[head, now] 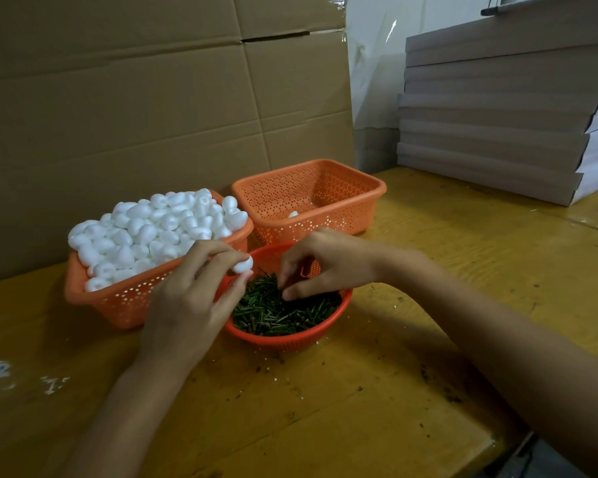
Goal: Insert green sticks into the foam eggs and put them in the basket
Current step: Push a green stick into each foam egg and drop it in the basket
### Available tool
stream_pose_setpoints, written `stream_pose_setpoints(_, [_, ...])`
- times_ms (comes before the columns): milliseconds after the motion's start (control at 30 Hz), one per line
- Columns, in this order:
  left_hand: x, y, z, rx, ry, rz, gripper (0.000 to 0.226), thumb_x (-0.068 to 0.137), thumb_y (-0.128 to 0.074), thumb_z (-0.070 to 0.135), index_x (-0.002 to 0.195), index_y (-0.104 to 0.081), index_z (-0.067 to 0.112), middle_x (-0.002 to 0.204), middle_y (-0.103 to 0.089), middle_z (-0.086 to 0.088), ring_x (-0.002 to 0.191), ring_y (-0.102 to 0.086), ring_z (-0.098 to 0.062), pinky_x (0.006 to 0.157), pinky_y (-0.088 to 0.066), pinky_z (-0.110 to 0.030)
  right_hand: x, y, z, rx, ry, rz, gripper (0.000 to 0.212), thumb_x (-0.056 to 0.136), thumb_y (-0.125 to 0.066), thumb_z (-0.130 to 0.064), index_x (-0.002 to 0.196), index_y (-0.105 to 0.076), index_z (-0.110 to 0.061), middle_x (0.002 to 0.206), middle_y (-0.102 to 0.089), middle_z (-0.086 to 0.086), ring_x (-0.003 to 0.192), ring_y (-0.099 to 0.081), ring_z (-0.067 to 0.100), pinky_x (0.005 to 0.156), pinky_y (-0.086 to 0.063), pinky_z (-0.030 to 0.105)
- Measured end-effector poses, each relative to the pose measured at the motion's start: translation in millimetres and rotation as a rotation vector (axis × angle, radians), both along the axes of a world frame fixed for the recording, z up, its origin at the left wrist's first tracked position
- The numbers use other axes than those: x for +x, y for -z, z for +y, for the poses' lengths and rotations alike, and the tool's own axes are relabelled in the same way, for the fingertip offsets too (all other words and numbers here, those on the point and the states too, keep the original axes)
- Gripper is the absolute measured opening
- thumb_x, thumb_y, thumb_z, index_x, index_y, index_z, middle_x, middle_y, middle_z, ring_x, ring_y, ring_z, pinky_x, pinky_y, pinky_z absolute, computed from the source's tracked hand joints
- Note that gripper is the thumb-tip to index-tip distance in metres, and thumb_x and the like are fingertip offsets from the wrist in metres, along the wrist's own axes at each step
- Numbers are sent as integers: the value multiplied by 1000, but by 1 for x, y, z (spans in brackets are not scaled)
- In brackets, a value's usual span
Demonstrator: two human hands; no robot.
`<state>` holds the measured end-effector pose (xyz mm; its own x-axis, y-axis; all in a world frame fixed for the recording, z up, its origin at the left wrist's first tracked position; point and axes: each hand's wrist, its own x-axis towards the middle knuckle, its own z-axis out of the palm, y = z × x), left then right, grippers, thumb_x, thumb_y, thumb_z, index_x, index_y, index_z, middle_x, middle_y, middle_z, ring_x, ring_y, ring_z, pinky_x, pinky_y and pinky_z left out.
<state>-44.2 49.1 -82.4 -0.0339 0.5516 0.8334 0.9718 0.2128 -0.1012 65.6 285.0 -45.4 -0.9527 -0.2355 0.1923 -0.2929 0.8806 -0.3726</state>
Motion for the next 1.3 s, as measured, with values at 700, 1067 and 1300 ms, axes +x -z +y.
stream_pose_setpoints(700, [2,-3,0,-33,-21,-39,22,97,-73,20,110,-77,3,106,-70,-9,82,-65,-19,64,-53,-25,-1,2,1,-51,-47,-53,13,90,-82,-24,101,-81,-19,98,-77,-11,89,-68,-2,82,-52,19])
stream_pose_setpoints(1067, [3,-1,-1,-28,-33,-82,26,98,-72,30,106,-77,6,100,-71,-5,80,-52,-8,67,-45,-23,-3,6,-2,50,-6,-66,16,94,-76,-39,96,-79,-24,83,-74,-9,73,-66,6,63,-44,16])
stream_pose_setpoints(1300, [3,-2,-2,-53,-22,-65,26,98,-73,32,102,-77,7,95,-73,-3,75,-64,-14,64,-46,-23,-2,4,-6,57,13,6,41,103,-60,-48,78,-76,-21,70,-70,-6,64,-63,9,59,-40,18])
